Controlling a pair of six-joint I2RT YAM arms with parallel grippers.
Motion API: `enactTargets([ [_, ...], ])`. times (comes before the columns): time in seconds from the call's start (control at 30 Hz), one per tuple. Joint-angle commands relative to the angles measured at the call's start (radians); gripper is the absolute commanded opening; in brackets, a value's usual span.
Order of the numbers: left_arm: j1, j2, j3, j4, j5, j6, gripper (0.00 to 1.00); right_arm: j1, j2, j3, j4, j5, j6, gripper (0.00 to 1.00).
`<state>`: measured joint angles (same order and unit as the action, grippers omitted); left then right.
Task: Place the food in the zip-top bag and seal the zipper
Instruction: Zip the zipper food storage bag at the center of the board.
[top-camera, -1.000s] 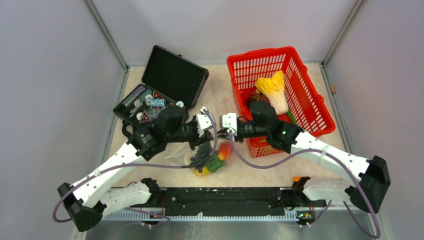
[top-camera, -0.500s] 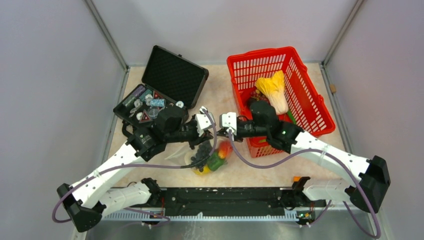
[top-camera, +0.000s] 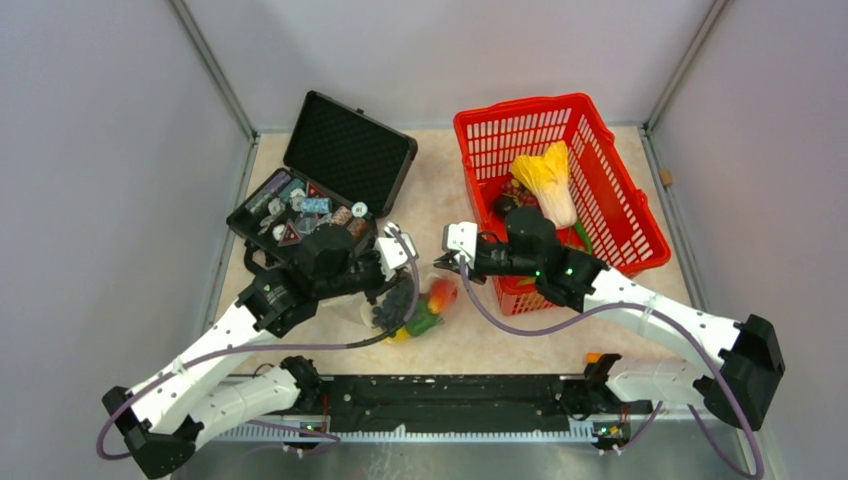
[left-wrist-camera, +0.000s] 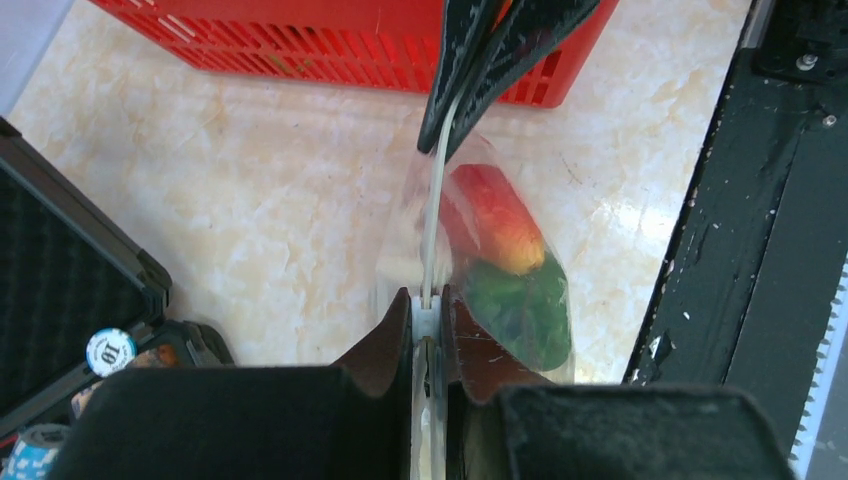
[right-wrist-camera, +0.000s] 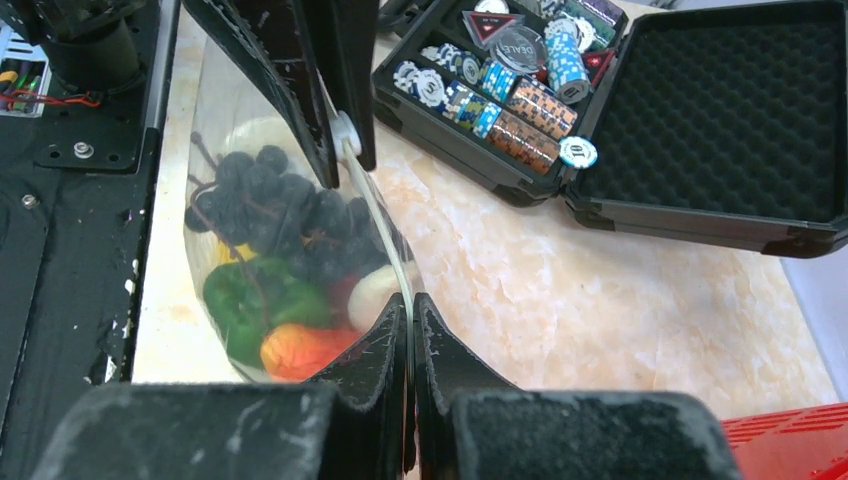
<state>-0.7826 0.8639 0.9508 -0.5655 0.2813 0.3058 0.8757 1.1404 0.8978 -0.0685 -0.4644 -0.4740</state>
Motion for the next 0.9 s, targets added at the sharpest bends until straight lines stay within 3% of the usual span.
enactTargets([
  [0.0, 0.005, -0.07, -0.02, -0.047, -0.082, 0.003, 0.0, -0.013, -0.042, -0.01, 0.054, 0.07, 0.033, 0.0],
  [0.43, 0.005, -0.146, -0.009, -0.153, -0.196, 0.018, 0.0, -0.026, -0.036, -0.01, 0.03, 0.1, 0.044, 0.0],
  [0.57, 0.005, -0.133, 0.006, -0.138, -0.149, 0.027, 0.0, -0.028, -0.033, -0.018, 0.033, 0.075, 0.056, 0.0],
  [0.7, 0.005, -0.091, 0.042, -0.098, -0.057, 0.025, 0.0, -0.028, -0.031, 0.004, 0.025, -0.009, 0.063, 0.28],
  [0.87, 0.005, -0.025, 0.054, -0.056, -0.003, 0.046, 0.0, -0.028, -0.036, 0.065, -0.046, -0.059, 0.044, 0.36],
])
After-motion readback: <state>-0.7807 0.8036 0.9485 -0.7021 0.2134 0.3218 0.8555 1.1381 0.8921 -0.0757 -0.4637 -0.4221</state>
